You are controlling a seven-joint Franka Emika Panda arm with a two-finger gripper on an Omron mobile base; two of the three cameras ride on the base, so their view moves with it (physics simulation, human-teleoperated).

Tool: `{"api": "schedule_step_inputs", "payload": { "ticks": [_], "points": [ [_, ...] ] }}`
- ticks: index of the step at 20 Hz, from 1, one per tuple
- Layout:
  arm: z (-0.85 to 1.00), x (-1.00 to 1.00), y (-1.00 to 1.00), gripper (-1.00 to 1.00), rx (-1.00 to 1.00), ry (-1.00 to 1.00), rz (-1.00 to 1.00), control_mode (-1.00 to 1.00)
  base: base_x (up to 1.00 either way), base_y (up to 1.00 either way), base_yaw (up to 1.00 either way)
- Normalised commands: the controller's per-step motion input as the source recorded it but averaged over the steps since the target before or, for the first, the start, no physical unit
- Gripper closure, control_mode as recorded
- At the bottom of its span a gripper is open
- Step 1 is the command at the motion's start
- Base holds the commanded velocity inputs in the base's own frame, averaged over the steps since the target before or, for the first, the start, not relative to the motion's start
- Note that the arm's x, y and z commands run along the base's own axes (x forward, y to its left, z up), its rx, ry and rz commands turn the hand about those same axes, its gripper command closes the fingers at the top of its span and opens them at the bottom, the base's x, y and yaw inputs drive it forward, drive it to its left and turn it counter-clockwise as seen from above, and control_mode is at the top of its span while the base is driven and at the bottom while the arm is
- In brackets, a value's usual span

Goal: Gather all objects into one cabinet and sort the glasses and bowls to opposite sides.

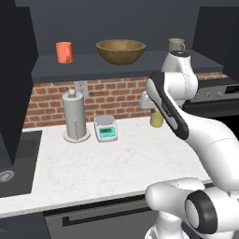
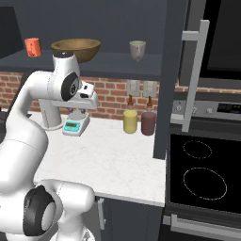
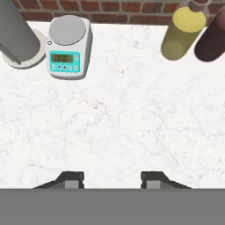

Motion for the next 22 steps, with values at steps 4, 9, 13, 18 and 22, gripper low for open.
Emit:
{"api": "schedule_step_inputs", "payload": {
  "ticks": [4,9,13,18,22],
  "points": [
    [0.00,-0.12,0.00,-1.00,0.00,-0.01,0.00,-1.00,0.00,0.00,0.00],
    [0.01,-0.15,0.01,-1.00,0.00,-0.16,0.00,-1.00,0.00,0.00,0.00],
    [0.31,0.00,0.21,-1.00,0.00,-0.30,0.00,-1.00,0.00,0.00,0.00],
    [0.58,0.03,0.17,-1.00,0.00,-0.28,0.00,-1.00,0.00,0.00,0.00],
    [0.71,0.00,0.00,-1.00,0.04,-0.18,0.00,-1.00,0.00,0.00,0.00]
  ]
}}
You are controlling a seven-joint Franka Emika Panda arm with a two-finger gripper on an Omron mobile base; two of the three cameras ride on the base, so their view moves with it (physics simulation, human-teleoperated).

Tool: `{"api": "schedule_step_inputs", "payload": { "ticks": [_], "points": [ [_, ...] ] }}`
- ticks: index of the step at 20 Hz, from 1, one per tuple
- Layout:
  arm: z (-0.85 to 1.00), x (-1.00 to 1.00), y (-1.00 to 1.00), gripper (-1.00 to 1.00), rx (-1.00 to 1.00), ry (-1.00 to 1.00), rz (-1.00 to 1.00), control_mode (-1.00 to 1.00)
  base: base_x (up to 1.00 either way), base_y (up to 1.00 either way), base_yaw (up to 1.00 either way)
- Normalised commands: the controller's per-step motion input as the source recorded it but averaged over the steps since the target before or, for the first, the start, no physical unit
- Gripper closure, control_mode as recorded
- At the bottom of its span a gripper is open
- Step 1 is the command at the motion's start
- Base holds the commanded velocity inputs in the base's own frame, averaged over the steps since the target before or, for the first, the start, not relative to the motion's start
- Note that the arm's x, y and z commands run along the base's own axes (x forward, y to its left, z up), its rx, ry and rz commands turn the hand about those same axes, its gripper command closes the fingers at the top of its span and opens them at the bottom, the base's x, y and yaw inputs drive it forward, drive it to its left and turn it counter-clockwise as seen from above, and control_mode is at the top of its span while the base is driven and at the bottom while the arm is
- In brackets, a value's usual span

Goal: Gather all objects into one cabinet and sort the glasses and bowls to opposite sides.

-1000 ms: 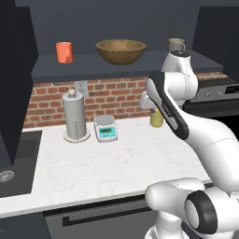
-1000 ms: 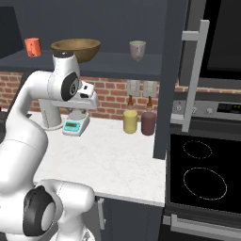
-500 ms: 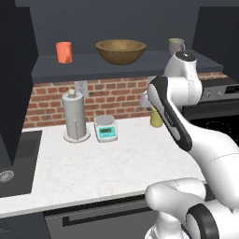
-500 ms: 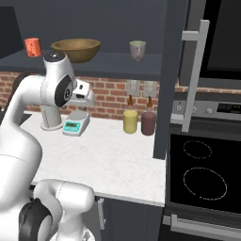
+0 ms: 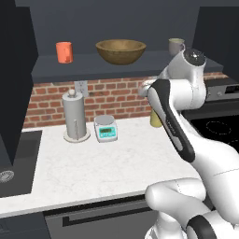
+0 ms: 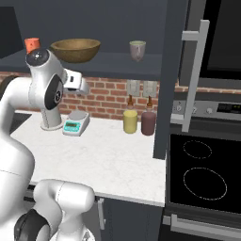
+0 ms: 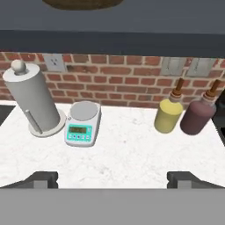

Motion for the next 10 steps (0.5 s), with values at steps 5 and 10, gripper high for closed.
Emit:
{"api": "schedule_step_inputs", "payload": {
  "ticks": [5,10],
  "points": [
    [0.70,0.00,0.00,-1.00,0.10,-0.12,0.00,-1.00,0.00,0.00,0.00],
    [0.47,0.00,0.04,-1.00,0.07,-0.11,0.00,-1.00,0.00,0.00,0.00]
  ]
}}
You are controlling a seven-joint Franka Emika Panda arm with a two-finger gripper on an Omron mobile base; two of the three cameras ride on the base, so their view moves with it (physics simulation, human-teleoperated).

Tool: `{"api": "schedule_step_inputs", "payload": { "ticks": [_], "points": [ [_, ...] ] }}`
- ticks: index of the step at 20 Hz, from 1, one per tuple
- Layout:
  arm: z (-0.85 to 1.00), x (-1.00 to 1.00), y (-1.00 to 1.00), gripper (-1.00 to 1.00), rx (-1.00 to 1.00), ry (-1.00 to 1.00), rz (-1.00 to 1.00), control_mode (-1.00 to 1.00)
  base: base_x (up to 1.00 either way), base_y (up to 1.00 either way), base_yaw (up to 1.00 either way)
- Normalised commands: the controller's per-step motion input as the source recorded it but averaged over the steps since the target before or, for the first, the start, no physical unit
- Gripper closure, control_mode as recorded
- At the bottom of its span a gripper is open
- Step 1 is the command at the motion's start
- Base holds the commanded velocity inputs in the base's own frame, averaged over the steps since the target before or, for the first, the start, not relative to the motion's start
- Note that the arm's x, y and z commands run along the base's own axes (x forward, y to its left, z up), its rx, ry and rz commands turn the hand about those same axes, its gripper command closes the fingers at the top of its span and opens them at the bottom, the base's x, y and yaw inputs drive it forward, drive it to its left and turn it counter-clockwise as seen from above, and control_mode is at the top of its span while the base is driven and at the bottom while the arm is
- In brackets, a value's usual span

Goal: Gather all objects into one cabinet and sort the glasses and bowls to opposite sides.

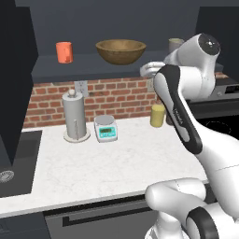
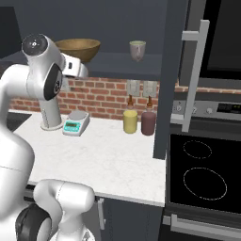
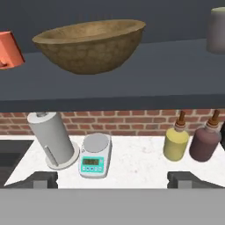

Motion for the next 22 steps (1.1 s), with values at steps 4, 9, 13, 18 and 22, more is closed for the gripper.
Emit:
{"api": "schedule_step_inputs", "payload": {
  "ticks": [4,9,13,18,22],
  "points": [
    [0.36,0.00,0.10,-1.00,0.06,-0.13,0.00,-1.00,0.00,0.00,0.00],
    [0.15,0.00,0.13,-1.00,0.06,-0.11,-0.02,-1.00,0.00,0.00,0.00],
    [0.00,0.00,0.03,-1.00,0.03,-0.13,0.00,-1.00,0.00,0.00,0.00],
    [0.00,0.04,-0.13,-1.00,-0.01,-0.22,0.00,-1.00,0.00,0.00,0.00],
    [0.09,0.01,-0.49,-1.00,-0.01,-0.17,0.00,-1.00,0.00,0.00,0.00]
  ]
}}
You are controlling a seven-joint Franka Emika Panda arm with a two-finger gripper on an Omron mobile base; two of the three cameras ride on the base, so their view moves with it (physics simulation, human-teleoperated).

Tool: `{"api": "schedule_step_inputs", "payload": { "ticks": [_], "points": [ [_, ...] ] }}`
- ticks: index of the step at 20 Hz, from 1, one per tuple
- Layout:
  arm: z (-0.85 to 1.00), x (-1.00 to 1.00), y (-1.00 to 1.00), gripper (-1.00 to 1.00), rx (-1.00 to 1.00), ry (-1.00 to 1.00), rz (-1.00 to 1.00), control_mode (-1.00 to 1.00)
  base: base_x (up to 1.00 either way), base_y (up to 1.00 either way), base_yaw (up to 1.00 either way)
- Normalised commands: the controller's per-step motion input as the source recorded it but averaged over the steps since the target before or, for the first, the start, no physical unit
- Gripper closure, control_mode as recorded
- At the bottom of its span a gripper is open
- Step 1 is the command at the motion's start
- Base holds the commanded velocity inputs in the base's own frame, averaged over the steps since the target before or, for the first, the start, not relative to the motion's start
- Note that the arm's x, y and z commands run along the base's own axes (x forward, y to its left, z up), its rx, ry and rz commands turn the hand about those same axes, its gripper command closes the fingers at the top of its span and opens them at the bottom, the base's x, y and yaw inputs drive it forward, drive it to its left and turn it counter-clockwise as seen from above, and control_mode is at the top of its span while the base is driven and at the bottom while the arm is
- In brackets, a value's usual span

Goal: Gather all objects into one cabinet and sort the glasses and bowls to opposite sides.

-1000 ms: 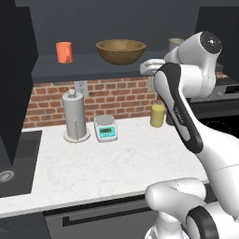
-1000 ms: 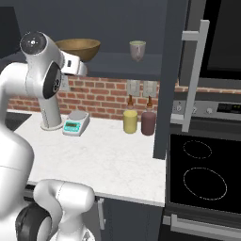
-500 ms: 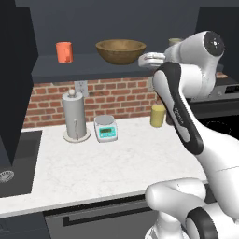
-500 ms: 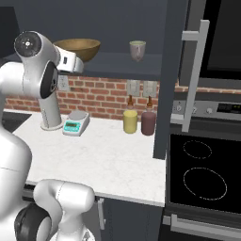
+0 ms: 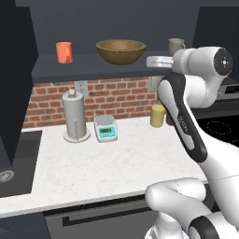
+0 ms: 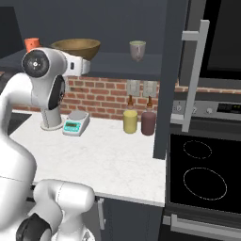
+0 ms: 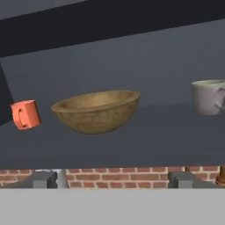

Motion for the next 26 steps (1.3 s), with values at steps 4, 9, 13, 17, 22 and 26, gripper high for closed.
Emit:
{"api": "schedule_step_inputs", "payload": {
  "ticks": [4,9,13,17,22,26],
  "points": [
    [0.24,0.00,-0.71,-1.00,-0.03,-0.07,0.00,-1.00,0.00,0.00,0.00],
    [0.20,0.00,-0.83,-1.00,-0.07,0.00,-0.01,-1.00,0.00,0.00,0.00],
    [0.29,0.00,-0.65,-1.00,-0.11,0.05,-0.08,-1.00,0.00,0.00,0.00],
    [0.16,0.00,-0.32,-1.00,-0.10,0.11,-0.12,-1.00,0.00,0.00,0.00],
    [-0.01,0.01,-0.15,-1.00,-0.01,0.08,-0.09,-1.00,0.00,0.00,0.00],
    [-0.17,0.01,-0.08,-1.00,0.01,0.00,-0.06,-1.00,0.00,0.00,0.00]
  ]
}}
